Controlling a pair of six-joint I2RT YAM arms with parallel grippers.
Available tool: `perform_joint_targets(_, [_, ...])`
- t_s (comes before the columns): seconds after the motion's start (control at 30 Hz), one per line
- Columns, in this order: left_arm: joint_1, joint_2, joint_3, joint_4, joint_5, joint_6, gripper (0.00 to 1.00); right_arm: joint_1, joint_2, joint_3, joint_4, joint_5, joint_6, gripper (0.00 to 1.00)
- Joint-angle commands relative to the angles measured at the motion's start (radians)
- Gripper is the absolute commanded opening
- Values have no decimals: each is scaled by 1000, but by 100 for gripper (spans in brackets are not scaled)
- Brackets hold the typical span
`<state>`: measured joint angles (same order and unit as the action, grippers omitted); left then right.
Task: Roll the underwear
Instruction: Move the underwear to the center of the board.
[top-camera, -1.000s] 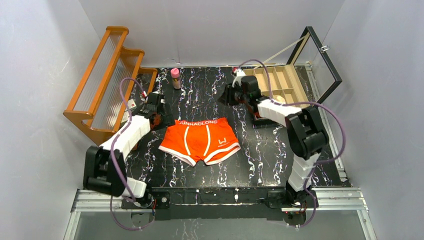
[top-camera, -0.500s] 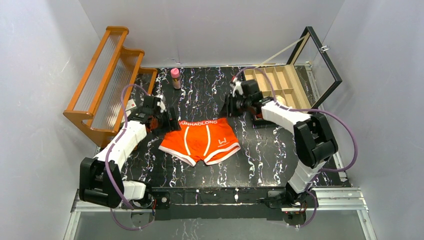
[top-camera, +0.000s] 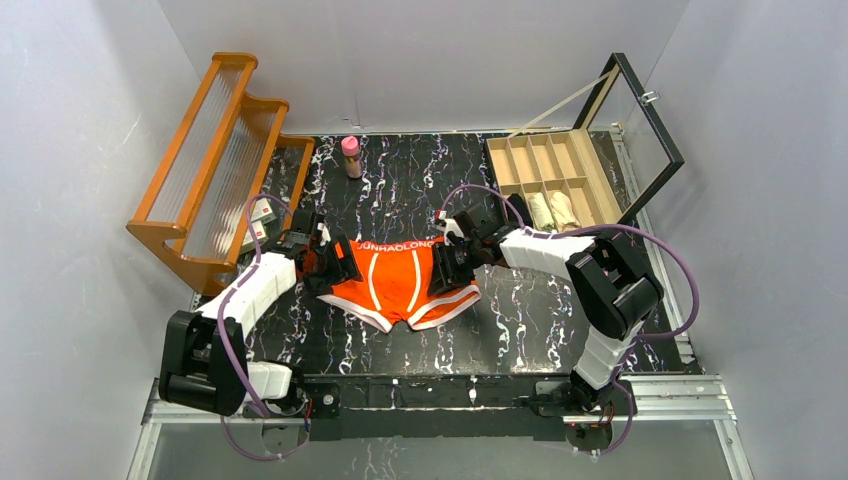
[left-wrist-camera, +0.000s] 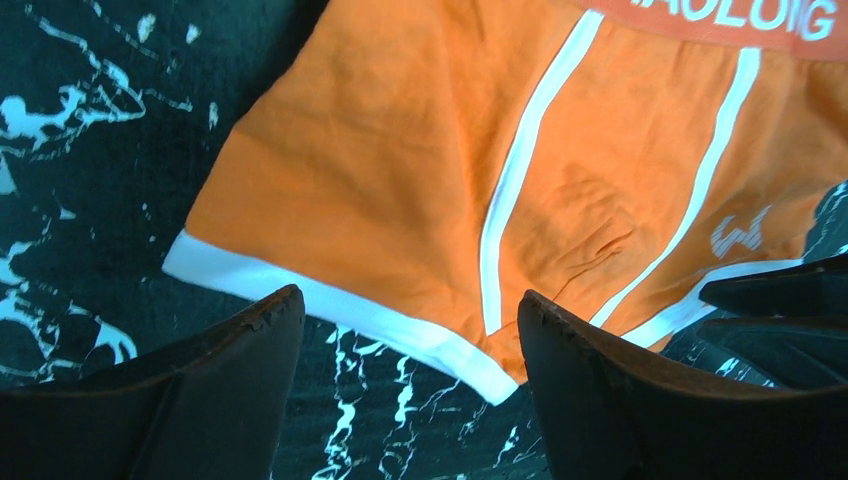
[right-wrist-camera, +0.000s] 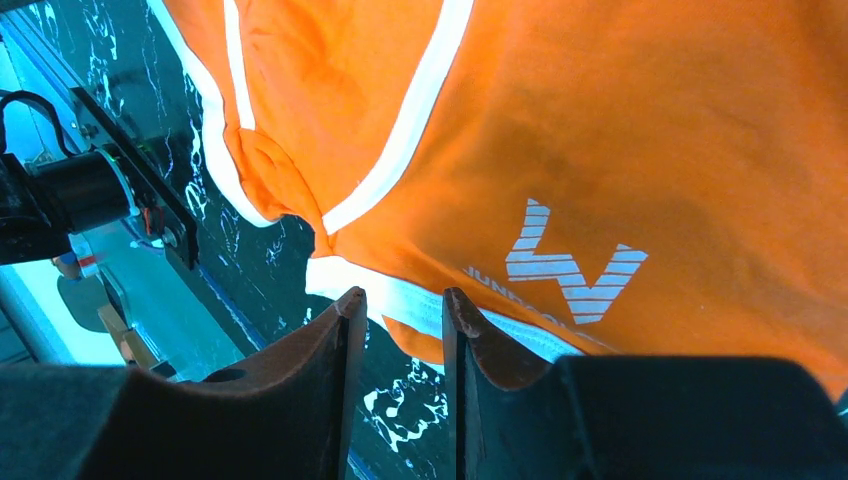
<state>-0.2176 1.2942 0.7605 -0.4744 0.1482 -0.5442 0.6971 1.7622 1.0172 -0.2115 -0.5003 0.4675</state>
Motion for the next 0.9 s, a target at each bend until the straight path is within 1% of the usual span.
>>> perform_joint_targets(0.0, [3,-37,-33,92,1,-28,76,4,3,-6,-14,11,-16,42])
perform_joint_targets(0.07, [3,-20,-42,87,-40,-42,75,4,-4,-9,-20,16,-17,42])
perform_joint_targets(0.23, [3,21,-80,42,-163,-145,72,5,-19,-37,-55,79,-29,43])
perform_joint_targets(0.33, [3,37,-107,13,-201,-185,71,4,-16,-58,-93,101,-52,43])
perform_joint_targets(0.4, [3,44,-125,12,-211,-191,70,4,-22,-81,-104,109,-59,42])
perform_joint_targets(0.5, [3,53,-126,-33,-226,-201,68,6,-30,-101,-144,118,-80,42])
perform_joint_targets(0.7, [1,-23,-182,-91,-200,-253,66,7,-57,-117,-193,91,-117,42])
perform_joint_targets(0.8, [-37,-65,-198,-110,-181,-300,66,9,-61,-115,-211,53,-124,42])
perform_joint_targets(0.87, [-66,-93,-191,-118,-173,-324,65,15,-66,-116,-229,26,-134,40])
